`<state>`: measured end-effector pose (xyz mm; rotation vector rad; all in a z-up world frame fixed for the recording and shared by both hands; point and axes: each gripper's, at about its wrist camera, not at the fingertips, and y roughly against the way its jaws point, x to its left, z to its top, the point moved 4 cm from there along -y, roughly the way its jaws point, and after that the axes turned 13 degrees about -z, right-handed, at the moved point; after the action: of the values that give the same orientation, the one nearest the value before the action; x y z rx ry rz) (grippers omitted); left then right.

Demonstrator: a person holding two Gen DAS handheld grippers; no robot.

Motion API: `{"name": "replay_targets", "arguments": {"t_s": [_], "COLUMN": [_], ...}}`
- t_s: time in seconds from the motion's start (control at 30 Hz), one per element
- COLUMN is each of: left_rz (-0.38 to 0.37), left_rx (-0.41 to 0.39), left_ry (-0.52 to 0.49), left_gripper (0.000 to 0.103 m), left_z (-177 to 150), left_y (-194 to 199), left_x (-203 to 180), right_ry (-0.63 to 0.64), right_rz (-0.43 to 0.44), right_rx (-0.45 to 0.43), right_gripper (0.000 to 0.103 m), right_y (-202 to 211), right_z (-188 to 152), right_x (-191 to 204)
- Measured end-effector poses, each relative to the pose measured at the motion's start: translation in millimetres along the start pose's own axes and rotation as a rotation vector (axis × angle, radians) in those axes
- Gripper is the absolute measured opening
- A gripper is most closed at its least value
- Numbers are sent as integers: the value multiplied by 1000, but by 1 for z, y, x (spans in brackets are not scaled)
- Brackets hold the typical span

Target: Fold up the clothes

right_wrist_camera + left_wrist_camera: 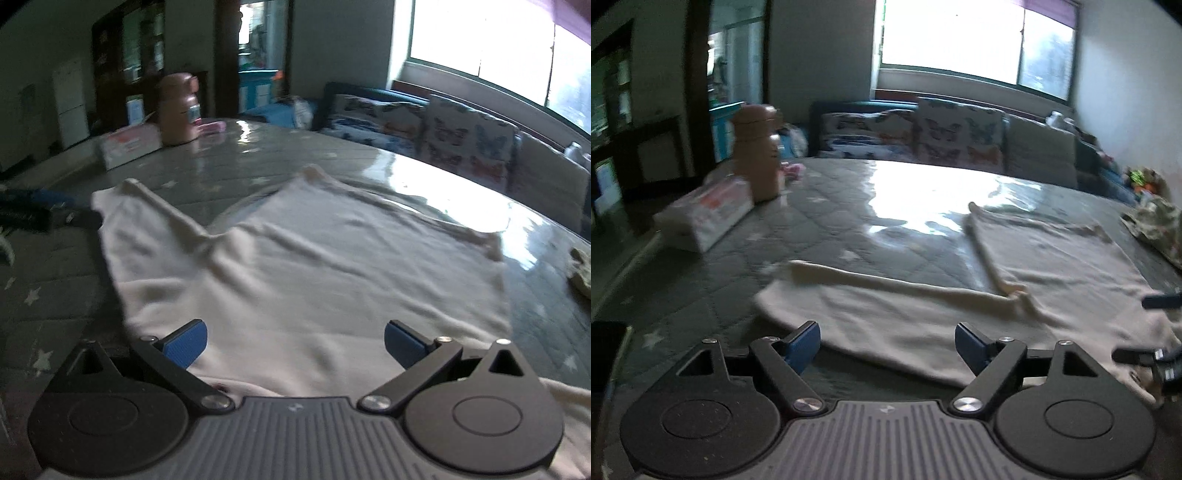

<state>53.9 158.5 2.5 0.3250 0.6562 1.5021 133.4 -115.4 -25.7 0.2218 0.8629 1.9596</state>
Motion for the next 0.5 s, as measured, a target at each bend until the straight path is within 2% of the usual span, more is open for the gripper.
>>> {"name": "replay_targets", "arguments": {"t_s": [0.33,0.5], "left_rz": [80,104], "left_rx": [-27,-39], "left_ry": [110,160], "left_gripper": [78,77], "left_z": [3,4], "left_y": [-4,-7], "left_x": [42,57], "right_ry": [89,93], "right_rz": [39,30], "right_rx": [20,16], "right_gripper": [103,103], "right_y": [-6,-5], "right_z": [7,6], "right_x": [47,50]}}
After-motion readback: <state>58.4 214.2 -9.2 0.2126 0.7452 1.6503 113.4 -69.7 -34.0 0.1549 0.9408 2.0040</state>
